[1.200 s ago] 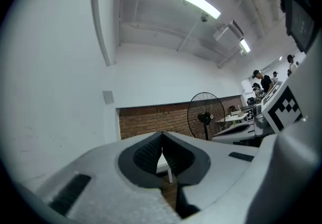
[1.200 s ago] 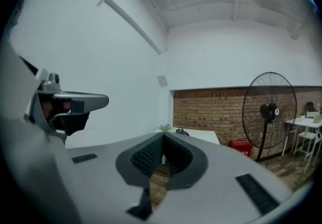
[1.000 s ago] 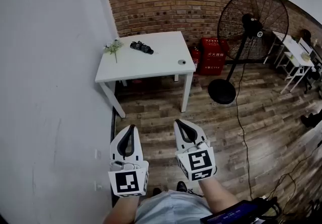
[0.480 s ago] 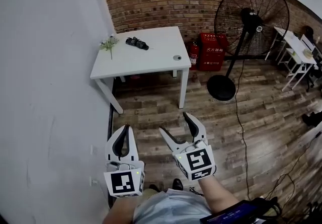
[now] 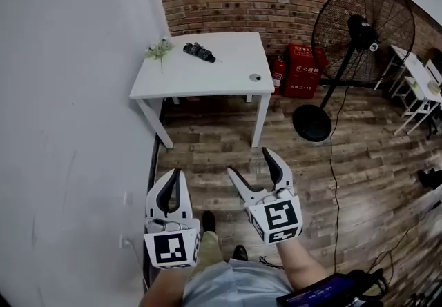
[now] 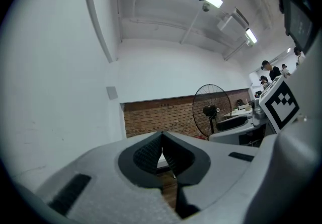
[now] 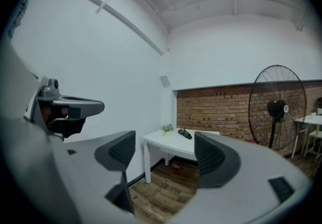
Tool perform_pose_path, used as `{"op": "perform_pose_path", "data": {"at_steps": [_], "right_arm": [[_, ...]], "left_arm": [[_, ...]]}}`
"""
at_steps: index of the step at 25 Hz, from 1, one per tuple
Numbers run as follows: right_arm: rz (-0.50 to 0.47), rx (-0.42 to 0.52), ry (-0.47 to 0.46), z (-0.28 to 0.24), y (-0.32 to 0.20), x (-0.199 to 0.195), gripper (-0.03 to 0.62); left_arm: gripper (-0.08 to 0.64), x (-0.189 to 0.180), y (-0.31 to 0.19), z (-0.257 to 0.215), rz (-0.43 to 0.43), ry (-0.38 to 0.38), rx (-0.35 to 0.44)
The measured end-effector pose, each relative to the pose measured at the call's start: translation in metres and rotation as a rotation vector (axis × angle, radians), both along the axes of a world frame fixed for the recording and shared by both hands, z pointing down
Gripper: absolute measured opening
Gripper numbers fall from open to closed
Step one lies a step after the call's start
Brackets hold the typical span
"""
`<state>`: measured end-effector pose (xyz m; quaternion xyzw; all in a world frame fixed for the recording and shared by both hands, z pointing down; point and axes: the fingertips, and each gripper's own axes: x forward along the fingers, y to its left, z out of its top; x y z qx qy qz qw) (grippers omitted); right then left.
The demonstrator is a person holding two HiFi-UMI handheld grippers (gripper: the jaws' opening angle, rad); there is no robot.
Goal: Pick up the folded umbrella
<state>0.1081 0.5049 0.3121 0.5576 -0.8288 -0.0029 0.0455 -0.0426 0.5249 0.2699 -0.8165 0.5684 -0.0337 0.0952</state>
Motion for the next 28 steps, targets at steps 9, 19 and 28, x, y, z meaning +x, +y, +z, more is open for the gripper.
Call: {"op": "perform_pose_path", "data": {"at_steps": [9, 19, 28], "right_arm": [[-0.002, -0.041, 0.027, 0.023, -0.087, -0.027, 0.368], [0.031, -0.053, 0.045, 0.024, -0.193, -0.059, 0.368], [0.067, -0.020, 0.065, 0.003, -0.257, -0.084, 0.365]], "left_arm": [[0.006, -0.024, -0.091, 0.023, 0.004, 0.006, -0.076], [0.006, -0.061, -0.207, 0.024, 0.035, -0.004, -0.054], [0.006, -0.087, -0.279, 0.000, 0.072, 0.023, -0.003]]}}
